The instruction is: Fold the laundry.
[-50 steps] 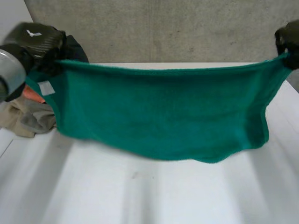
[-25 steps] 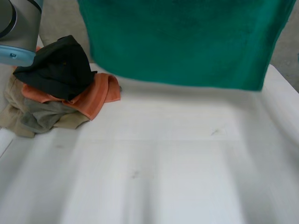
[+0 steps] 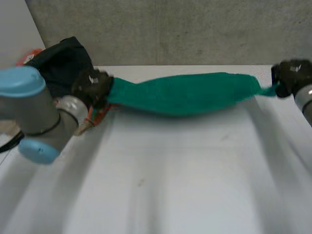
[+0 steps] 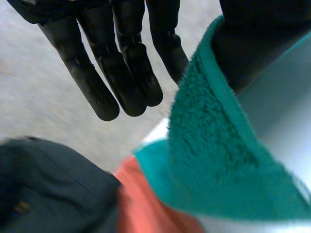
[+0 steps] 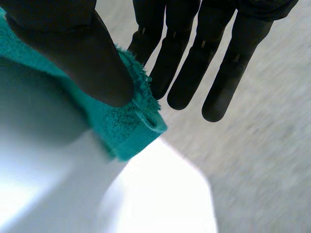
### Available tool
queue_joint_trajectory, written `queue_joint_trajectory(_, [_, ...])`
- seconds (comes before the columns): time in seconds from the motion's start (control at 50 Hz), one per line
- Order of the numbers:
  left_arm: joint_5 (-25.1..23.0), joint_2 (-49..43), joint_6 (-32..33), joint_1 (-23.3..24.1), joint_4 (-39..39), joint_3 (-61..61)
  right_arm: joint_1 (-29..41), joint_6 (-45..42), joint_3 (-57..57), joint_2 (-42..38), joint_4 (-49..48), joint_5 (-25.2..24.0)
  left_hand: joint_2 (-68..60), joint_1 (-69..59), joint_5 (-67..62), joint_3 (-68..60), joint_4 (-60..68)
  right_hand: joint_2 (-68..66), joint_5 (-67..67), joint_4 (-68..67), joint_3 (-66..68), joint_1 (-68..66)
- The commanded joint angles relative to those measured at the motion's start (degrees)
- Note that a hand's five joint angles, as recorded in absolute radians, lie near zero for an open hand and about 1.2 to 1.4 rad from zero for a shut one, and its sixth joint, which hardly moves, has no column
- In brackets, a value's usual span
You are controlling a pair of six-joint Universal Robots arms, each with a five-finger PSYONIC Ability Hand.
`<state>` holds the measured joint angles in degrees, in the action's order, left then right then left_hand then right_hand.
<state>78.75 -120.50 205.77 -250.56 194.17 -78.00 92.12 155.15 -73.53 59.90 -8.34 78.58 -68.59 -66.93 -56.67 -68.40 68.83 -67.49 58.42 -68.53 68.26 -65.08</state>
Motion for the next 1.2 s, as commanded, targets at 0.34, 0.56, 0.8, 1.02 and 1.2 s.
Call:
queue_joint_trajectory(0.34, [4.8,19.3,16.8,6.3,-42.1,-16.7,-12.5,-43.5,-23.7,19.4,37.7,-5.4,-11.4,-13.1,-13.3,-11.6,11.2,-12.5,11.6,-11.5,11.7,-14.9])
queue_joint_trajectory(0.56, [6.2,2.3,16.8,6.0,-27.4,2.5,-5.6,-23.6,-10.8,7.2,21.2,-2.5,-11.4,-13.1,-13.3,-11.6,11.2,-12.5,11.6,-11.5,11.7,-14.9])
queue_joint_trajectory(0.8, [10.3,-15.4,15.2,6.7,-26.5,28.4,1.7,-14.3,6.6,-9.5,2.1,5.7,-11.4,-13.1,-13.3,-11.6,11.2,-12.5,11.6,-11.5,11.7,-14.9])
queue_joint_trajectory(1.02, [14.0,-28.6,14.8,7.2,-28.0,45.8,5.3,-18.5,23.9,-25.0,-3.1,10.0,-11.4,-13.1,-13.3,-11.6,11.2,-12.5,11.6,-11.5,11.7,-14.9])
queue_joint_trajectory(1.2, [15.1,-31.4,13.2,9.1,-27.4,47.2,8.1,-18.4,31.3,-33.5,-7.9,13.3,58.6,56.9,56.7,58.4,-58.8,57.5,-58.4,58.5,-58.3,55.1])
